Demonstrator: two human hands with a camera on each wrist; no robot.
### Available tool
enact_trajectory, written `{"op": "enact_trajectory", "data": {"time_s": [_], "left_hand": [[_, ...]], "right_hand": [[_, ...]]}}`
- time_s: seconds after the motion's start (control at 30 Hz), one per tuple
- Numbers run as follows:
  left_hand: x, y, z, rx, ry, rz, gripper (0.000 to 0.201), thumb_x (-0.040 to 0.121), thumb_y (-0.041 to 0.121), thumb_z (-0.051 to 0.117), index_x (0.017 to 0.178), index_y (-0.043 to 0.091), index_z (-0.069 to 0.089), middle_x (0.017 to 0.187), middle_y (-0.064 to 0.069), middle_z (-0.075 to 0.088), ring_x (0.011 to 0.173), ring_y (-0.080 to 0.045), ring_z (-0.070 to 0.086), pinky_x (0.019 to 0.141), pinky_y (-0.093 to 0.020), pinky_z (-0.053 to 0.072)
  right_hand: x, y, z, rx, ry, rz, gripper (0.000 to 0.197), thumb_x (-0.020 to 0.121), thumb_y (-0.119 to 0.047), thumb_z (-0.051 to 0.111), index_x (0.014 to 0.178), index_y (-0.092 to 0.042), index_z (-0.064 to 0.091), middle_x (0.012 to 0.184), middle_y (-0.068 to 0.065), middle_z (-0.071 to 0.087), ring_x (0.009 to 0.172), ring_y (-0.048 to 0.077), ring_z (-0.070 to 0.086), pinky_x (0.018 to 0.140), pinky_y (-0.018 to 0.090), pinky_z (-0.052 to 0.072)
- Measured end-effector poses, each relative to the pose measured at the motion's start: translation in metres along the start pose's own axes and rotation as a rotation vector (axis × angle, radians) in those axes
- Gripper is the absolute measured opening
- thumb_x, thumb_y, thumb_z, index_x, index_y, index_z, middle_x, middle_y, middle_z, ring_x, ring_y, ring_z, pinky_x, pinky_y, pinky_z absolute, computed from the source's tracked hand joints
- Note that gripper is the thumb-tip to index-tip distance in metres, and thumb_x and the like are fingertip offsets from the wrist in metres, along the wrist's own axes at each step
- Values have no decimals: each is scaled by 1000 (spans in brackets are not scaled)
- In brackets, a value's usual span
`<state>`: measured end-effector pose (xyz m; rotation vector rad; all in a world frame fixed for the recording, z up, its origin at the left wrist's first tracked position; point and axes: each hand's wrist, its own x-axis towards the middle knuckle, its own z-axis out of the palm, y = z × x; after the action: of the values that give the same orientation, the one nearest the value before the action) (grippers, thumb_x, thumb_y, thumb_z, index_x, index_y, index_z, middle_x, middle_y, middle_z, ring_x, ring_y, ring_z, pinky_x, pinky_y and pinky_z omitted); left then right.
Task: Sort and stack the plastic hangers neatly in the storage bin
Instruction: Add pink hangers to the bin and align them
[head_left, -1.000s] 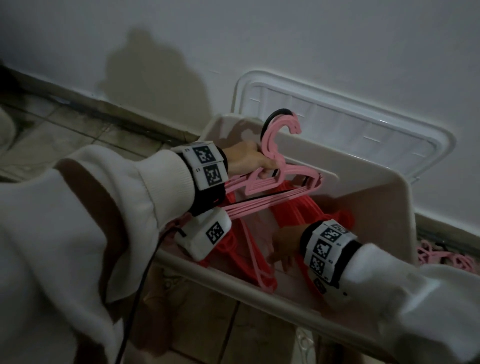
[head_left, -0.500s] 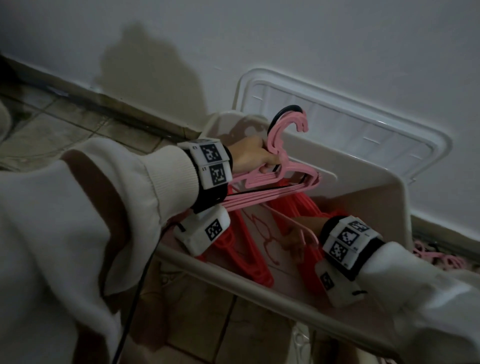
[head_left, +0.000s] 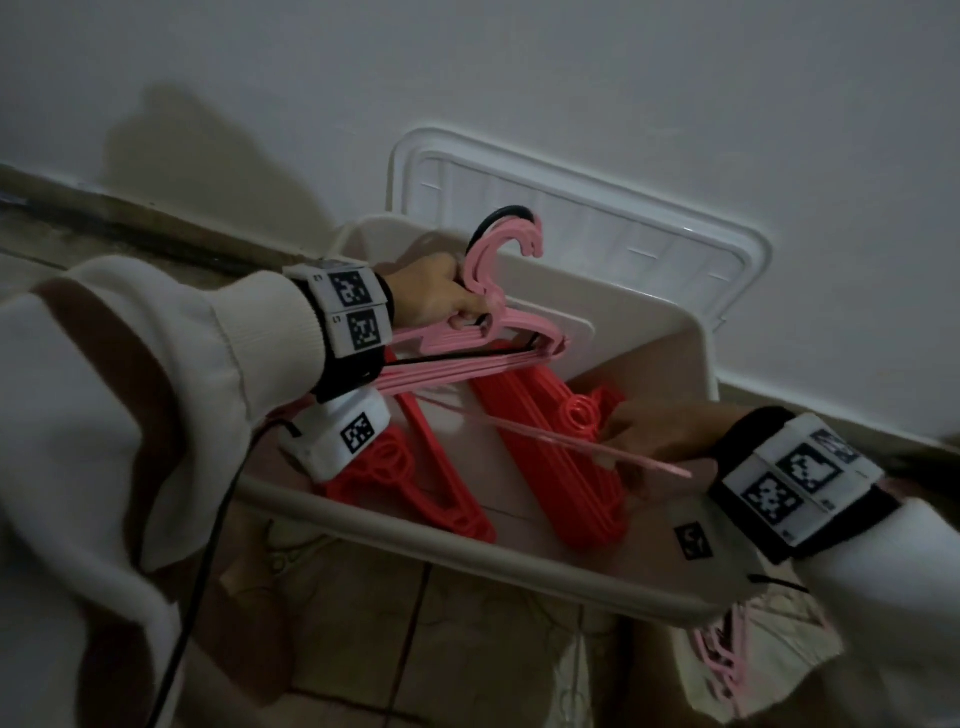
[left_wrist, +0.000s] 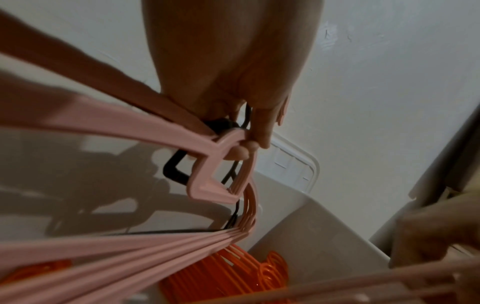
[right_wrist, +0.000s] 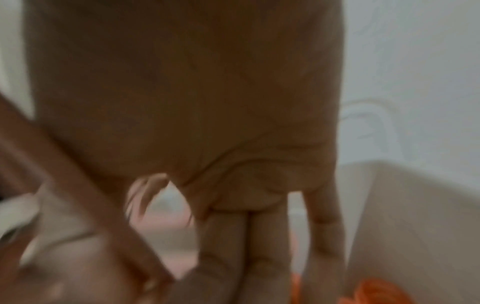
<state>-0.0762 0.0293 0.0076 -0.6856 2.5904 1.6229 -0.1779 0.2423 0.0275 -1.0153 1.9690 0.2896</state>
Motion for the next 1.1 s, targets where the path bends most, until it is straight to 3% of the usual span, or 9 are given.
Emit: {"op": "enact_trajectory", "data": {"time_s": [0.17,0.37,0.53,0.63,0.73,0.8,0.9,1.03,1.1], "left_hand": [[4,-3,-1,18,-17,8,19,88,5,59,69,0,58,43,8,54,45,-1,47,56,-8,42],[10,-5,1,40,-42,-46,13,87,6,61,81,-5,63,60,-3,60,54,-6,52,67,-23,44],[10,0,1,57,-85,-102,24,87,0,57,64,5,59,47,9,58,48,1,50,55,-7,42],[7,5,4,6,-103,-138,11,78,-3,62,76,-14,62,73,-15,57,68,-16,50,62,-19,42],[2,9,6,-94,-164,-176,46,49,15,65,81,-17,59,84,-20,52,79,-26,45,72,-36,37],[0,8,6,-151,-264,-189,41,45,22,63,76,-4,57,86,-21,49,83,-29,45,80,-39,35],[-8,12,3,-209,-340,-172,18,65,13,58,74,-1,52,77,-18,44,72,-30,41,77,-37,38],[-8,3,-1,-229,-311,-179,51,58,21,64,86,-19,52,91,-20,49,86,-30,43,83,-42,35],[-12,6,0,-248,-335,-185,51,55,22,65,95,-8,55,100,-17,48,95,-28,42,84,-38,40]], "right_hand": [[-34,14,-24,182,21,-188,41,92,-7,51,51,-13,55,37,-9,53,37,-2,46,45,7,34],[-55,29,-31,420,106,-397,27,91,-16,52,65,-17,61,51,-1,55,50,4,50,58,4,39],[-49,43,-24,419,192,-500,17,85,-28,50,79,-23,65,52,0,54,49,4,47,53,12,39],[-45,46,-22,353,260,-505,32,89,-24,49,65,-39,65,52,-6,55,50,-1,46,52,8,37],[-37,45,-22,381,300,-519,25,85,-31,46,82,-19,68,56,-2,56,51,1,48,54,10,39],[-32,47,-24,369,319,-523,32,84,-34,46,87,-8,66,59,7,56,56,8,51,58,14,43],[-31,54,-28,372,325,-537,27,85,-31,46,85,-11,65,61,9,56,59,10,52,63,16,44],[-24,64,-30,435,383,-545,20,88,-24,45,79,-16,61,64,11,53,60,6,50,63,14,42],[-14,64,-28,427,386,-542,21,92,-16,44,79,-18,60,66,7,54,62,3,50,64,10,41]]}}
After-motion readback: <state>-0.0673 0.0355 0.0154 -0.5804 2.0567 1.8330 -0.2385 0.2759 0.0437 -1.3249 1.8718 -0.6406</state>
